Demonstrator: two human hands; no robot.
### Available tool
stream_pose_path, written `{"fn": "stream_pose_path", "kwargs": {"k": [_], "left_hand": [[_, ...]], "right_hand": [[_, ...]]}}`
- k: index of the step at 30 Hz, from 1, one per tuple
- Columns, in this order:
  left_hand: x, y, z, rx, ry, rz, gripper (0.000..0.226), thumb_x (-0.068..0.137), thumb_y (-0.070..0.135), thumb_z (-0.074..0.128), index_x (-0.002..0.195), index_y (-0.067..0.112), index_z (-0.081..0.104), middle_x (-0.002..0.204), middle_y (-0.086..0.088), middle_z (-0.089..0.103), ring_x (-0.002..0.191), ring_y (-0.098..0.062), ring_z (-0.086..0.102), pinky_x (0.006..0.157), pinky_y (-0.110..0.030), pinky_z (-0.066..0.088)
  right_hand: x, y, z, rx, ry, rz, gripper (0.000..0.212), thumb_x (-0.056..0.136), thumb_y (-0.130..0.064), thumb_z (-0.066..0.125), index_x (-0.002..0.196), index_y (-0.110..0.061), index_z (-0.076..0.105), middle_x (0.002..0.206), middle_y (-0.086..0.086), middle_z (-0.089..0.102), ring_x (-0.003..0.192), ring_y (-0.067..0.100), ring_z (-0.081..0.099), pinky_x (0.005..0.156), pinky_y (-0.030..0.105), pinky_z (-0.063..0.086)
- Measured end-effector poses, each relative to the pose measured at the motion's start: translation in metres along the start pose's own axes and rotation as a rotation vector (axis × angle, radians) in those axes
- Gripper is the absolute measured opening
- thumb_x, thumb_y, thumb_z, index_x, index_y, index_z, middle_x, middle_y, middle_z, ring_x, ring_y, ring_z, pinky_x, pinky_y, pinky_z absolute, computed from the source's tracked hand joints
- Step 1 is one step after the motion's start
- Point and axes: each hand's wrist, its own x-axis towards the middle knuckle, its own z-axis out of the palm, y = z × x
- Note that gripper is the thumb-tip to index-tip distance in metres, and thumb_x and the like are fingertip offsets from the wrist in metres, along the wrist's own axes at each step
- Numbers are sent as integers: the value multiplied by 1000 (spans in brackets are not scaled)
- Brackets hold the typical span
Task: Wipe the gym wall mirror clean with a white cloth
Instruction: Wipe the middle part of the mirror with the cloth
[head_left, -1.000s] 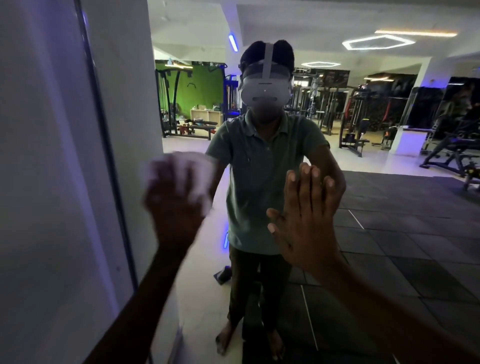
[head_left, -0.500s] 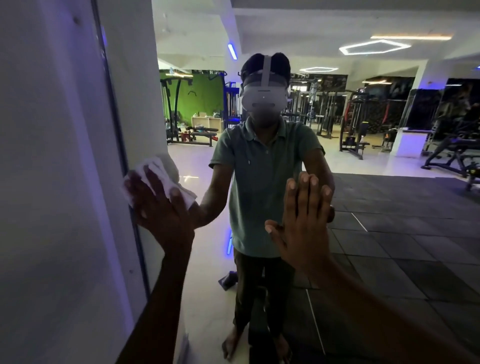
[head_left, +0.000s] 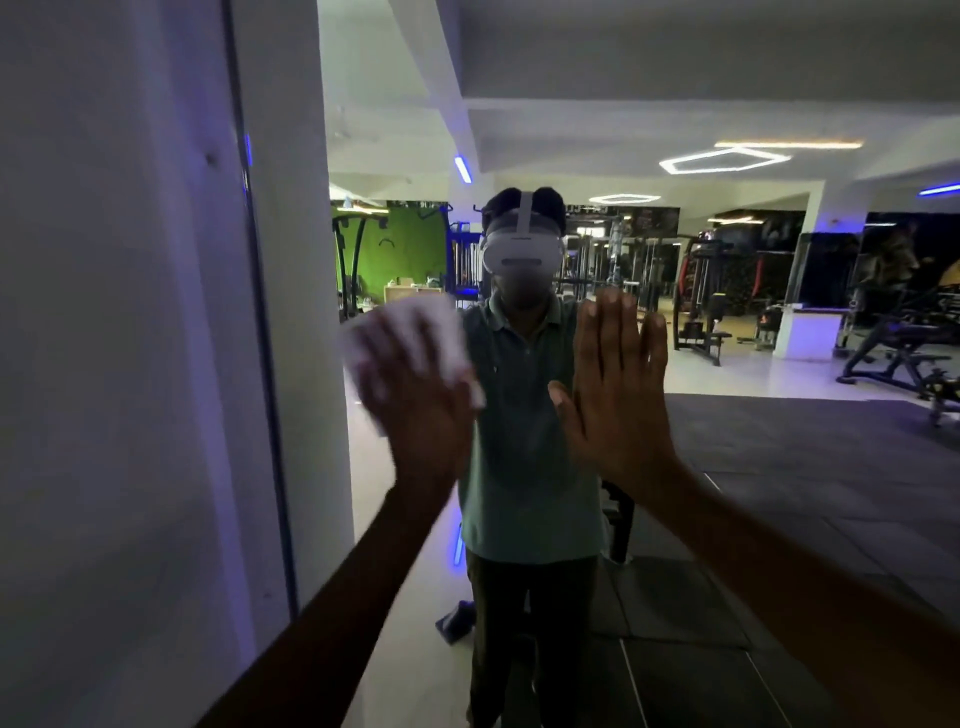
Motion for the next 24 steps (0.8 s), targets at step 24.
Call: {"fn": "stream_pose_path", "kwargs": {"k": [24], "left_hand": [[56, 17, -6, -17, 45, 354, 73, 105, 42, 43, 169, 21, 15, 176, -15, 9, 162, -36, 7, 128, -55, 14]], "right_hand": [[31, -20, -3, 73, 77, 119, 93, 103, -54, 48, 166, 1, 9, 174, 26, 1, 163, 40, -3, 130, 62, 6]]}}
